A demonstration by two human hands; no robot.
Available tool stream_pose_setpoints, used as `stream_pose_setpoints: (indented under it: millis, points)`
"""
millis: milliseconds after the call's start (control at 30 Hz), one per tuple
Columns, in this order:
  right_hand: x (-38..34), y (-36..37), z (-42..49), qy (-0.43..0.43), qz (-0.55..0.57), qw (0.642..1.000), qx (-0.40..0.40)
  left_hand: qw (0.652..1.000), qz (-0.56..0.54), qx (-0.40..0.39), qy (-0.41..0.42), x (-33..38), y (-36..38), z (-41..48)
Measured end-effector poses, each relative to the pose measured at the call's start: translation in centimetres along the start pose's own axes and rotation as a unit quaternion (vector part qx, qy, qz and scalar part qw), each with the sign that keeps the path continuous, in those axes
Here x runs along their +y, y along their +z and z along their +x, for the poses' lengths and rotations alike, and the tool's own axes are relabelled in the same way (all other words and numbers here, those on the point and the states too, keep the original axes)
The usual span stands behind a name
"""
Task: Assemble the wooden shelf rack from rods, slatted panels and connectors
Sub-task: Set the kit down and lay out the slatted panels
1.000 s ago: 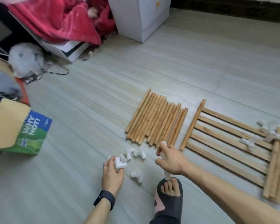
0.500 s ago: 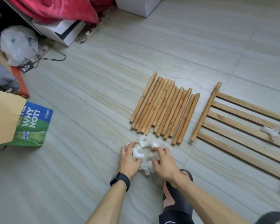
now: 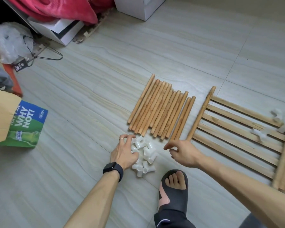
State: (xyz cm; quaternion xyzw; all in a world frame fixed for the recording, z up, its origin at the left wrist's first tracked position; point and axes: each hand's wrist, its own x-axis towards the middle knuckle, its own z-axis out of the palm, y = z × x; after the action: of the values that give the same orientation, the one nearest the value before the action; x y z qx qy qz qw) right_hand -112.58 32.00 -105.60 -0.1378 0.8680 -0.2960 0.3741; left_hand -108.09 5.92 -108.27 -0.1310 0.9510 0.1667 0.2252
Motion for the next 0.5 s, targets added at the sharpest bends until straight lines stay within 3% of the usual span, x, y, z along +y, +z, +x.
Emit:
stream_pose_setpoints:
  millis: [267,400,500]
  points:
    - [5.3,-12.6,-5.4,0.047,-0.310,0.949,0.008,0.977,-0.078,-0.008,0.199,16.9,-1.0,4.6]
    - [11.4,-16.5,-8.9,0.134,-0.340,0.929,0.065,0.951,-0.038,-0.001,0.307,26.6,0.3,5.7]
    - [17.2,-17.5,-11.0,0.240,-0.289,0.922,0.092,0.937,0.016,-0.020,0.349,31.8,2.6,5.5]
